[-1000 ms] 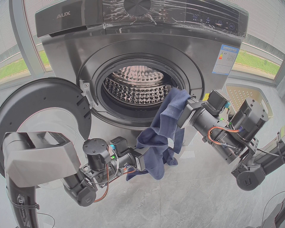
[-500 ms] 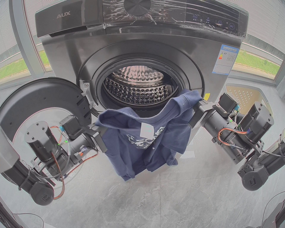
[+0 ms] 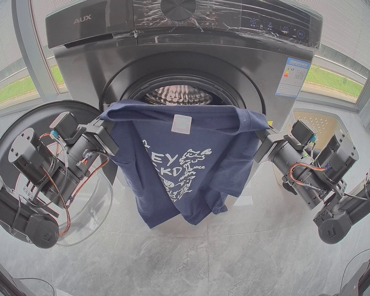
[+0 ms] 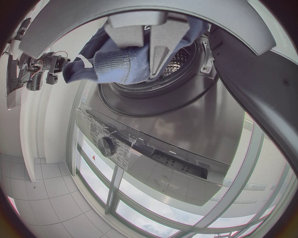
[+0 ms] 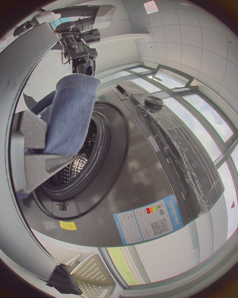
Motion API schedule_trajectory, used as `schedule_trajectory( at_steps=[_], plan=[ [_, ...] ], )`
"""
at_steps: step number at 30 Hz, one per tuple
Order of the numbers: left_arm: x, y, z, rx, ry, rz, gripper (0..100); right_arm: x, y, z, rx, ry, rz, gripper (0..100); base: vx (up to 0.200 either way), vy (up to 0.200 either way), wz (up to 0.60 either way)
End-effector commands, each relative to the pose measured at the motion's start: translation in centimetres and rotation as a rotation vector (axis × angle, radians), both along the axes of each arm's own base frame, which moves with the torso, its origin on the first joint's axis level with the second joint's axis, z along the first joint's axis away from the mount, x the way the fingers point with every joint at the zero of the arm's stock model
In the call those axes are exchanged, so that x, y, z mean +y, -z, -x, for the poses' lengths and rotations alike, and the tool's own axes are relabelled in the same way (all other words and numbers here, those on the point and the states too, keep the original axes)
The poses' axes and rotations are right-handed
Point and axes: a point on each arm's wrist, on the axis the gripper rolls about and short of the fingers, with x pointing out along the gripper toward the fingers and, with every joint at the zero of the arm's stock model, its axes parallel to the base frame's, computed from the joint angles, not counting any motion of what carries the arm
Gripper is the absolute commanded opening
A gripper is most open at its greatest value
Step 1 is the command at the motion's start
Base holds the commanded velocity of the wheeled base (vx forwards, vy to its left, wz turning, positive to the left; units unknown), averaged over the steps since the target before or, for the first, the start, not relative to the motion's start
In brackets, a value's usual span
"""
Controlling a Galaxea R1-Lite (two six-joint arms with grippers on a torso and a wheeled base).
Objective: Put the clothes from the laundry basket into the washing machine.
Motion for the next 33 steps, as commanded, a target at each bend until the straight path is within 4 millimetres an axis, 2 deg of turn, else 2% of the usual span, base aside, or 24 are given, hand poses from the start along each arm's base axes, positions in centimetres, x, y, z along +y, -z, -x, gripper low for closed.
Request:
schedule_trajectory(
  at_steps=[1, 7, 13, 27, 33],
  plan=[
    [0.1, -0.7, 0.0, -0.024, -0.005, 0.012, 0, -0.5, -0.7, 0.0, -0.018, 0.017, -0.014, 0, 0.0, 0.0, 0.0],
    [-0.2, -0.7, 0.1, -0.024, 0.004, 0.012, 0, -1.0, -0.8, 0.2, -0.02, 0.029, -0.01, 0, 0.0, 0.0, 0.0],
    [-0.7, -0.6, 0.0, -0.024, 0.018, 0.01, 0, -2.7, -1.3, 0.9, -0.028, 0.057, -0.002, 0, 0.0, 0.0, 0.0],
    [-0.8, -0.5, -0.1, -0.023, 0.021, 0.008, 0, -2.9, -1.5, 1.0, -0.033, 0.064, -0.002, 0, 0.0, 0.0, 0.0],
    [-0.9, 0.3, -0.2, 0.004, 0.033, -0.01, 0, -3.3, -1.1, 0.9, -0.026, 0.08, 0.015, 0, 0.0, 0.0, 0.0]
  ],
)
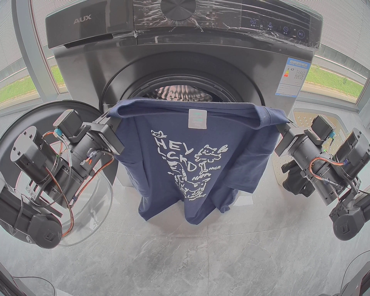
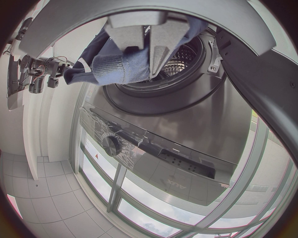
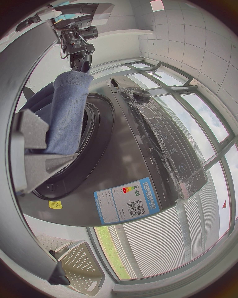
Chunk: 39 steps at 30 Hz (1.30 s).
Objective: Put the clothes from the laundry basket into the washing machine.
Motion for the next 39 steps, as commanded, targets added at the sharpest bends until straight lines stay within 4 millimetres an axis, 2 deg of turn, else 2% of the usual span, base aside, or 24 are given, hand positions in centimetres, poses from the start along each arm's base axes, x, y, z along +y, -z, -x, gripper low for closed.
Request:
schedule_trajectory(
  at_steps=[1, 20, 30, 32, 33, 34, 36, 39],
  plan=[
    [-0.1, 0.7, -0.1, 0.022, 0.006, -0.012, 0, -0.1, 0.2, 0.0, 0.004, 0.005, 0.005, 0, 0.0, 0.0, 0.0],
    [-1.7, 0.6, 0.4, 0.017, 0.062, -0.011, 0, -0.6, -0.4, 0.1, -0.002, 0.018, 0.005, 0, 0.0, 0.0, 0.0],
    [-2.7, 1.8, 1.7, 0.046, 0.173, -0.067, 0, -0.2, 0.2, 0.3, 0.017, 0.0, 0.013, 0, 0.0, 0.0, 0.0],
    [-3.8, 1.6, 2.3, 0.034, 0.222, -0.064, 0, 0.0, 1.5, 0.4, 0.064, -0.007, 0.04, 0, 0.0, 0.0, 0.0],
    [-3.8, 1.6, 2.3, 0.034, 0.222, -0.064, 0, 0.0, 1.5, 0.4, 0.064, -0.007, 0.04, 0, 0.0, 0.0, 0.0],
    [-4.0, 0.9, 2.4, 0.01, 0.232, -0.053, 0, 0.2, 2.7, 0.5, 0.106, -0.016, 0.062, 0, 0.0, 0.0, 0.0],
    [-4.4, 0.6, 2.4, -0.005, 0.243, -0.045, 0, 0.3, 3.8, 0.3, 0.145, -0.018, 0.082, 0, 0.0, 0.0, 0.0],
    [-4.4, 0.5, 2.6, -0.012, 0.262, -0.05, 0, 0.8, 4.9, 0.3, 0.18, -0.033, 0.101, 0, 0.0, 0.0, 0.0]
  ],
)
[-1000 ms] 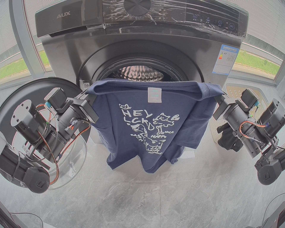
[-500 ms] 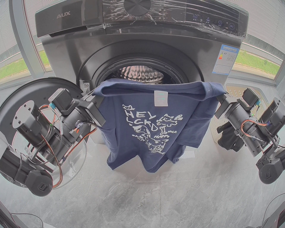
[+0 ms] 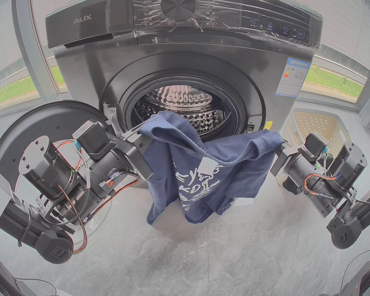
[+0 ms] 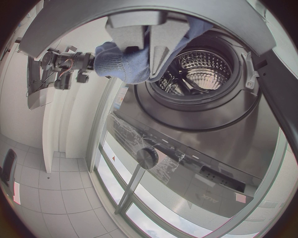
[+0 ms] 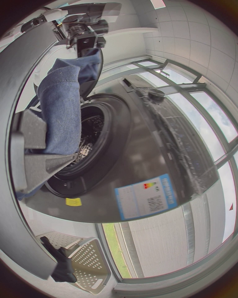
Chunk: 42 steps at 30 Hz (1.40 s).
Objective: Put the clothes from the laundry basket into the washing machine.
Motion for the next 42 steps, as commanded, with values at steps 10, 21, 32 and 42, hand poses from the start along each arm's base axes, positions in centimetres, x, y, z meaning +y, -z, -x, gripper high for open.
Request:
schedule_trajectory(
  at_steps=[10, 21, 32, 42],
  plan=[
    [-1.8, -0.3, -0.1, -0.024, 0.073, 0.003, 0, 2.1, 8.1, 1.9, 0.295, -0.114, 0.186, 100, 0.0, 0.0, 0.0],
    [-1.4, -0.6, 0.0, -0.028, 0.059, 0.01, 0, 3.5, 12.3, 3.4, 0.431, -0.217, 0.294, 100, 0.0, 0.0, 0.0],
    [-1.5, -0.8, 0.3, -0.037, 0.07, 0.012, 0, 5.6, 11.8, 0.0, 0.353, -0.199, 0.236, 100, 0.0, 0.0, 0.0],
    [-1.2, -1.4, 0.6, -0.055, 0.072, 0.023, 0, 9.0, 11.9, -1.1, 0.283, -0.277, 0.209, 100, 0.0, 0.0, 0.0]
  ],
)
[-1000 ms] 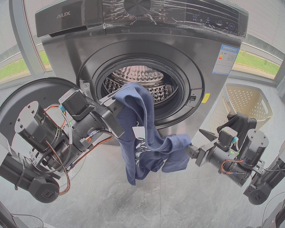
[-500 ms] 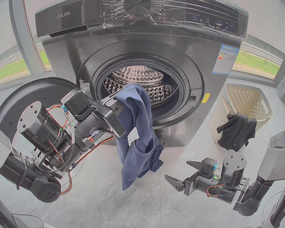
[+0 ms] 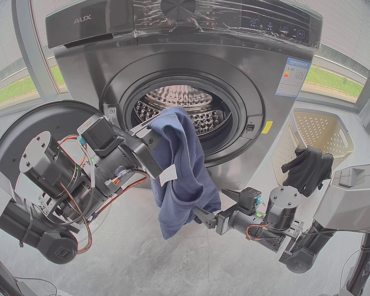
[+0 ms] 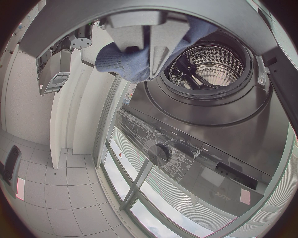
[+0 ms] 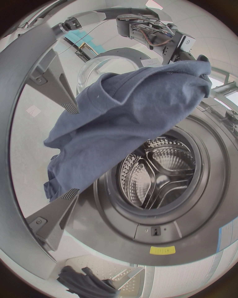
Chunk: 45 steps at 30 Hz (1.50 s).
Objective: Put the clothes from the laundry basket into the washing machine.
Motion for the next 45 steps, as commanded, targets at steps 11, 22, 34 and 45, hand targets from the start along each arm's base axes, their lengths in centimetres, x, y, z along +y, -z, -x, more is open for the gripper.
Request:
schedule_trajectory(
  at_steps=[11, 22, 34, 45],
  plan=[
    [0.0, -0.7, 0.9, -0.02, 0.021, 0.014, 0, 4.0, 1.6, -2.7, -0.05, -0.042, -0.022, 100, 0.0, 0.0, 0.0],
    [-0.1, -1.0, 1.8, -0.031, 0.065, 0.011, 0, 4.5, 1.8, -6.6, -0.114, 0.018, -0.06, 100, 0.0, 0.0, 0.0],
    [0.0, -1.0, 1.8, -0.033, 0.064, 0.014, 0, 5.7, 3.2, -6.8, -0.111, -0.001, -0.059, 100, 0.0, 0.0, 0.0],
    [0.0, -0.9, 1.6, -0.025, 0.056, 0.011, 0, 6.0, 2.9, -6.5, -0.126, -0.016, -0.077, 0, 0.0, 0.0, 0.0]
  ],
)
